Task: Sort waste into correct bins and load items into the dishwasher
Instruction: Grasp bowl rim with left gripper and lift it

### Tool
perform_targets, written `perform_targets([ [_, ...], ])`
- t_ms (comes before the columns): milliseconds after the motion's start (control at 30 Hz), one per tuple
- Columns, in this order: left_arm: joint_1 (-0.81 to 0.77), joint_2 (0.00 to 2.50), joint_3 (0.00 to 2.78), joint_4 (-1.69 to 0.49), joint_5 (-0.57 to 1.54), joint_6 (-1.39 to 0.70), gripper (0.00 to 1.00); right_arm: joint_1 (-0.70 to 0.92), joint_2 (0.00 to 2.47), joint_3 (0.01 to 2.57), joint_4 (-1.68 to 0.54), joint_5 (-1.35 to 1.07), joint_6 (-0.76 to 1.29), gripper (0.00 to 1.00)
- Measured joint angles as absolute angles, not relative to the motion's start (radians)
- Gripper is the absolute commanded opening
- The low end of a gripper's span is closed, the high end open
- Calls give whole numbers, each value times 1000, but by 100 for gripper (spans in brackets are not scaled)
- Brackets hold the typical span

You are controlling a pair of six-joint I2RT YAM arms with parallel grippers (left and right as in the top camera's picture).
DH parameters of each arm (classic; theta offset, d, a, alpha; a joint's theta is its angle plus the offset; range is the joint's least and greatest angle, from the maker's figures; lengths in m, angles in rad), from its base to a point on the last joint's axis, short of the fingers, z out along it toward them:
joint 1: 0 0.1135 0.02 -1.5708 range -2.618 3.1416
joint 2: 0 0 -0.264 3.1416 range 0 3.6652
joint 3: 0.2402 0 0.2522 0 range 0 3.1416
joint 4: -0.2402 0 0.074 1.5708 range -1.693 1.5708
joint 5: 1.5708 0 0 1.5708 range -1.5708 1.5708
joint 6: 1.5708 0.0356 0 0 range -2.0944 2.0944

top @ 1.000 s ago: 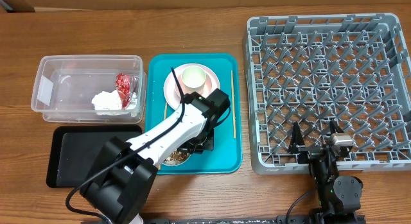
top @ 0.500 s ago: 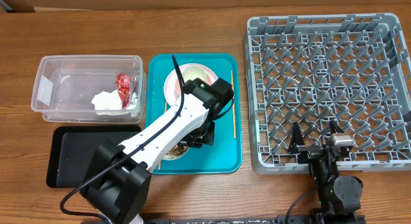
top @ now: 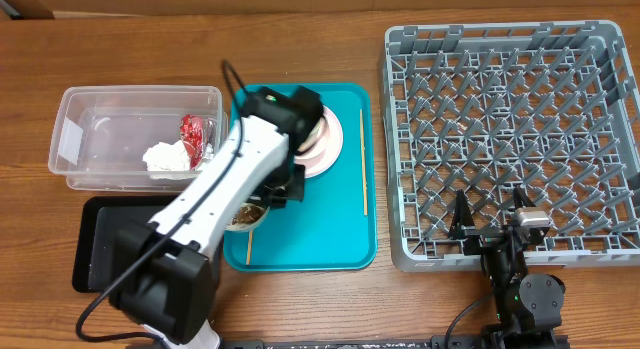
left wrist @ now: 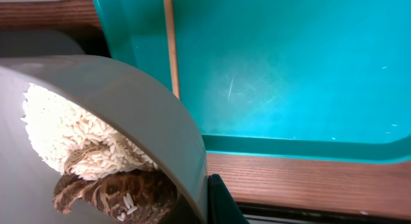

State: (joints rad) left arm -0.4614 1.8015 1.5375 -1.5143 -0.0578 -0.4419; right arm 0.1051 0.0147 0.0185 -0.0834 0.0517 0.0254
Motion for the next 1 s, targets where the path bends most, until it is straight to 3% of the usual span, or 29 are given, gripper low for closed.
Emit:
perform_targets([
  [533,9,1444,1426,-1408,224,-205,4,105,15,19,-83,52,26,100],
  [1000,550,1427,1072,-1234,621,14,4,105,15,19,-83,52,26,100],
])
